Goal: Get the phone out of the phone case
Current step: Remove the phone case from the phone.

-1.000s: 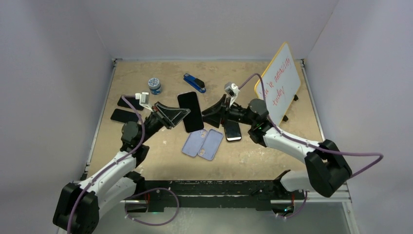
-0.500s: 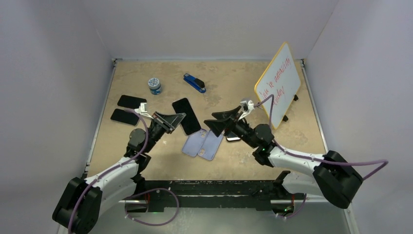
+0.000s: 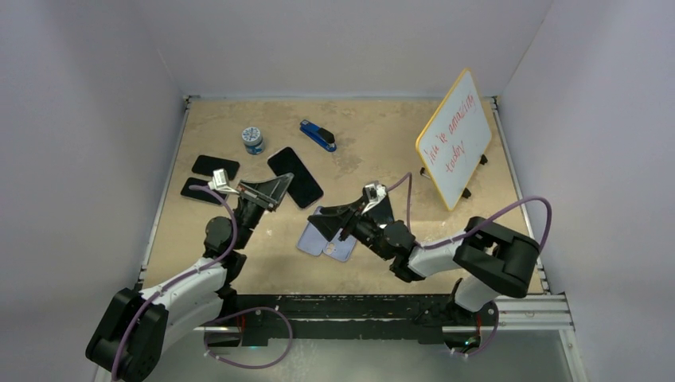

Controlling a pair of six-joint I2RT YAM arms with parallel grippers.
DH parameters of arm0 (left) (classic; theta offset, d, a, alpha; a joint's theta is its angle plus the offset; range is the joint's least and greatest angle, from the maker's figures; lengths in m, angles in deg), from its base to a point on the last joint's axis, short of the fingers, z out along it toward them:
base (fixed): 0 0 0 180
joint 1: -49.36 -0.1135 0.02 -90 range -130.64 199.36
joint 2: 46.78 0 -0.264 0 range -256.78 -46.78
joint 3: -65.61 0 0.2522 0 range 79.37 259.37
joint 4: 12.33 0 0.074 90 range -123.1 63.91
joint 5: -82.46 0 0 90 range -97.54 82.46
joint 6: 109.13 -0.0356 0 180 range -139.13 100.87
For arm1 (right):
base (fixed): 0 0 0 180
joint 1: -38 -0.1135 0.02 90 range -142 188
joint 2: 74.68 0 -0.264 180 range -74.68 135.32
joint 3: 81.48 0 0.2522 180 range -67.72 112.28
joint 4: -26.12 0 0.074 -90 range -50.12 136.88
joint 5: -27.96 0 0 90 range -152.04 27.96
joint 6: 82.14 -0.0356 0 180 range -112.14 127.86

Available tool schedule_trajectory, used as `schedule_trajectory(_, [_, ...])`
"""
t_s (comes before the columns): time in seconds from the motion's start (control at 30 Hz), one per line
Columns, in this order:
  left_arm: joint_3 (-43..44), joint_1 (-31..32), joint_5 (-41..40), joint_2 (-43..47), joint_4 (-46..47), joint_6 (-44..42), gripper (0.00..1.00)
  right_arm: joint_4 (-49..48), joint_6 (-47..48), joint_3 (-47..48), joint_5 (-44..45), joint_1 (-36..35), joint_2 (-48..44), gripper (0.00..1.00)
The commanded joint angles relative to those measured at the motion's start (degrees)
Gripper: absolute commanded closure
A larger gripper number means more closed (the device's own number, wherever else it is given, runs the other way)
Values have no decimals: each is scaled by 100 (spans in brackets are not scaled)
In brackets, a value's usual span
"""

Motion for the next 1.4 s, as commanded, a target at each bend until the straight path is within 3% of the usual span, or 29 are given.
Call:
schedule_trajectory(0.0, [14,-2,-164,97,943,334,100,-1297,-144,424,104,-46,199,28])
schedule_trajectory(0.5, [36,16,-59,155,1042,609,100,-1786,10,1131,-320,-59,764,35])
schedule_trajectory(0.7, [43,59,-4,189,1022,719,100,-2052,318,1015,-422,-56,867,50])
schedule_trajectory(0.9, [144,69,326,212,730,1153,100,-2376,1097,989,-773,-16,1179,76])
schedule_trajectory(1.07, [219,68,699,239,480,1564,100,-2428,1827,853,-1003,54,1337,92])
schedule_trajectory(1.37, [323,60,1531,206,595,2173,100,-2471,2275,298,-1022,637,1115,98])
